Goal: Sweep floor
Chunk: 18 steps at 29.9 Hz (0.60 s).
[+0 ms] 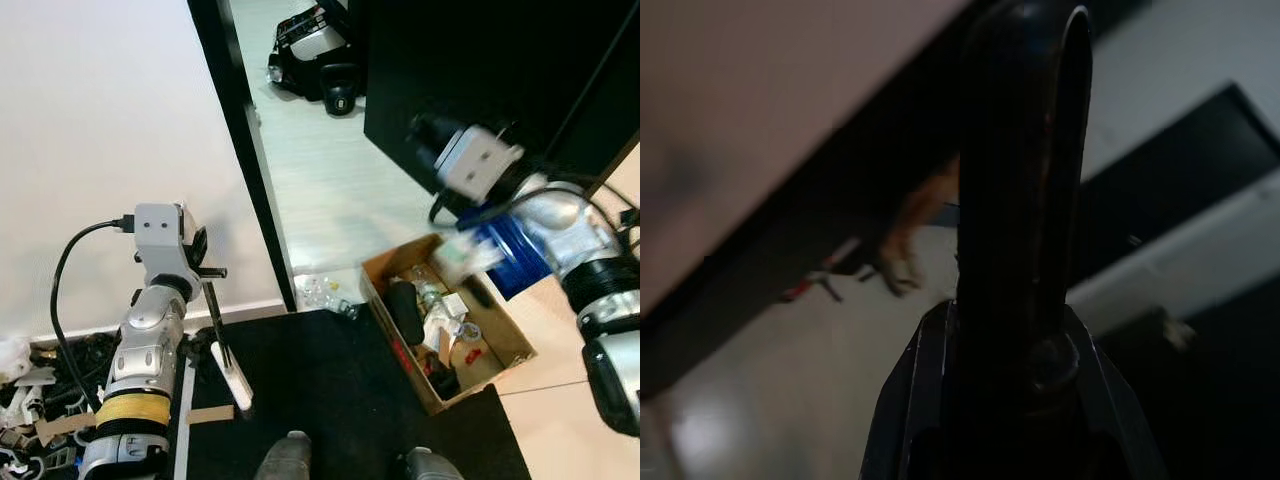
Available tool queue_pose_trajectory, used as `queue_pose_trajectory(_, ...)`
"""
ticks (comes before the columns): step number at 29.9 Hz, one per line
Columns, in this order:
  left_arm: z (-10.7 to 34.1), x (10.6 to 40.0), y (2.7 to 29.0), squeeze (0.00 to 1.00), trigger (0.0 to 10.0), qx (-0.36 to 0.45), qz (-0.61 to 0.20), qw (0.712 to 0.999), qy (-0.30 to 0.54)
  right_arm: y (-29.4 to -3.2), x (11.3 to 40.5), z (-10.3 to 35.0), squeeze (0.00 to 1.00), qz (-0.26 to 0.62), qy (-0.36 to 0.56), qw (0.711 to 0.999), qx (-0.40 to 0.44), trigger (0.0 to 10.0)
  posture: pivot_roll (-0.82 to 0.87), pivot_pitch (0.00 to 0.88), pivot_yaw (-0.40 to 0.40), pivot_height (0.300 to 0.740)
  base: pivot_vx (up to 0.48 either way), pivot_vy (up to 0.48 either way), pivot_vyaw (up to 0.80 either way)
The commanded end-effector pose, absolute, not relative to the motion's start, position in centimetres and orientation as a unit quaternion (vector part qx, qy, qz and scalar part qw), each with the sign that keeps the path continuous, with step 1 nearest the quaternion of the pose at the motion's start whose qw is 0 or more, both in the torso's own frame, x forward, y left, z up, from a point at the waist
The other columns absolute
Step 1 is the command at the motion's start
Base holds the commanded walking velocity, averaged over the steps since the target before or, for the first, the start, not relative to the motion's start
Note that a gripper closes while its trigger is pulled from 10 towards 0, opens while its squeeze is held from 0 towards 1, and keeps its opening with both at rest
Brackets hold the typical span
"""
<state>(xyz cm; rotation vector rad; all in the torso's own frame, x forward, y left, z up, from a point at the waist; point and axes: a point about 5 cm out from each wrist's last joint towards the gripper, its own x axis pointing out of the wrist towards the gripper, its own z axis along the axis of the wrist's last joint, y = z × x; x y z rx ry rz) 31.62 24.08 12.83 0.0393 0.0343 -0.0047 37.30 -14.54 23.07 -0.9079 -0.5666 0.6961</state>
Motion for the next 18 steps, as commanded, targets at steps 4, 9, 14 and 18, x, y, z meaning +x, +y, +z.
queue_pose_trajectory(4, 13.2, 31.3, 23.8, 0.00, 10.0, 0.017, 0.002, 1.000, 0.004, -13.7, 36.8, 22.8, 0.00, 0.355, -0.283, 0.776, -0.437, 10.0, 0.12, 0.125, -0.011, 0.740, 0.000, 0.000, 0.00)
queue_pose_trajectory(9, 13.2, 31.3, 23.9, 0.00, 10.0, 0.017, 0.003, 1.000, 0.004, -14.5, 37.2, 23.7, 0.00, 0.328, -0.285, 0.788, -0.436, 10.0, 0.12, 0.121, -0.011, 0.740, 0.000, 0.000, 0.00)
queue_pose_trajectory(14, 13.1, 31.3, 23.6, 0.00, 10.0, 0.020, -0.001, 1.000, 0.005, -16.7, 37.8, 26.4, 0.00, 0.252, -0.306, 0.831, -0.391, 10.0, 0.12, 0.116, -0.005, 0.740, 0.000, 0.000, 0.00)
queue_pose_trajectory(18, 13.0, 31.3, 23.3, 0.00, 10.0, 0.025, -0.009, 1.000, 0.008, -18.7, 37.9, 28.5, 0.00, 0.177, -0.327, 0.862, -0.344, 10.0, 0.12, 0.114, 0.003, 0.740, 0.000, 0.000, 0.00)
